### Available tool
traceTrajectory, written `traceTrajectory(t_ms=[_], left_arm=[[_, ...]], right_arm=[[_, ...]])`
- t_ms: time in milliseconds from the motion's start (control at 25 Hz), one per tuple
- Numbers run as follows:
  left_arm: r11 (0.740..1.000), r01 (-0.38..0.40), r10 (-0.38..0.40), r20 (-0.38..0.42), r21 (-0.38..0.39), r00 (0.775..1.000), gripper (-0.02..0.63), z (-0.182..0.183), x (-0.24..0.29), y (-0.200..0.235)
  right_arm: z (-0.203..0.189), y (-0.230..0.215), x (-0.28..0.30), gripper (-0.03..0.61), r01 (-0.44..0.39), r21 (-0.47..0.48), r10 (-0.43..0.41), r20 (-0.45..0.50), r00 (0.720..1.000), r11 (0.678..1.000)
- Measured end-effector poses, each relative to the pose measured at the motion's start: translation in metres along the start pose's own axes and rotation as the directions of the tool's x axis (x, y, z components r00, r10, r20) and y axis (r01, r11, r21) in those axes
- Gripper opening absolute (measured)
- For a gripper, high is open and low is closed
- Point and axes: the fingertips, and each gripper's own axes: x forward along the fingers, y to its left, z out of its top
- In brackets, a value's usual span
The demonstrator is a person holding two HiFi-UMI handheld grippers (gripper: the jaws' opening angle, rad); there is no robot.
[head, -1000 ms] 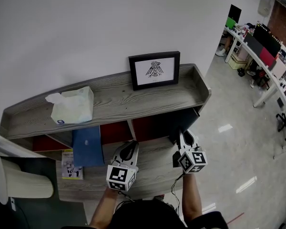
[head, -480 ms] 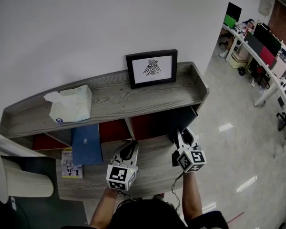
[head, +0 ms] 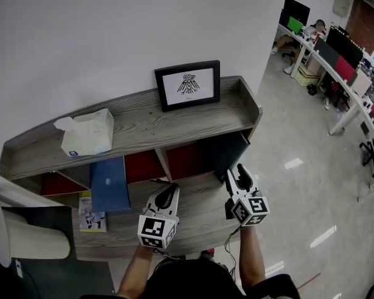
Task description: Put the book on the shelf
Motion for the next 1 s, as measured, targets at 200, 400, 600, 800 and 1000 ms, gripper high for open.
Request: traceTrajectory(t_ms=[200, 400, 600, 800, 1000], left_arm=[[1.000, 0.004, -0.004, 0.004, 0.005, 1.000, 0.012, 0.003, -0.005, -0.014], [1.000, -0.004, 0.004, 0.018, 0.010, 1.000, 0.012, 0.006, -0.013, -0.028], [0.999, -0.018, 0.017, 0.030, 0.033, 0.999, 0.012, 0.008, -0.023, -0.044], [0.999, -0.017, 0.016, 0.037, 0.033, 0.999, 0.012, 0.006, -0.034, -0.065], [0.999, -0.014, 0.012, 0.048, 0.040, 0.999, 0.012, 0.003, -0.042, -0.085]], right_arm=[[0.008, 0.006, -0.020, 0.196, -0.021, -0.056, 0.020, -0.010, 1.000, 0.998], [0.021, 0.018, -0.043, 0.196, -0.046, -0.128, 0.046, -0.004, 0.999, 0.991], [0.029, 0.033, -0.069, 0.196, -0.096, -0.164, 0.096, -0.008, 0.995, 0.982], [0.032, 0.036, -0.098, 0.181, -0.126, -0.180, 0.127, -0.011, 0.992, 0.976], [0.030, 0.028, -0.128, 0.139, -0.118, -0.175, 0.117, -0.017, 0.993, 0.978]])
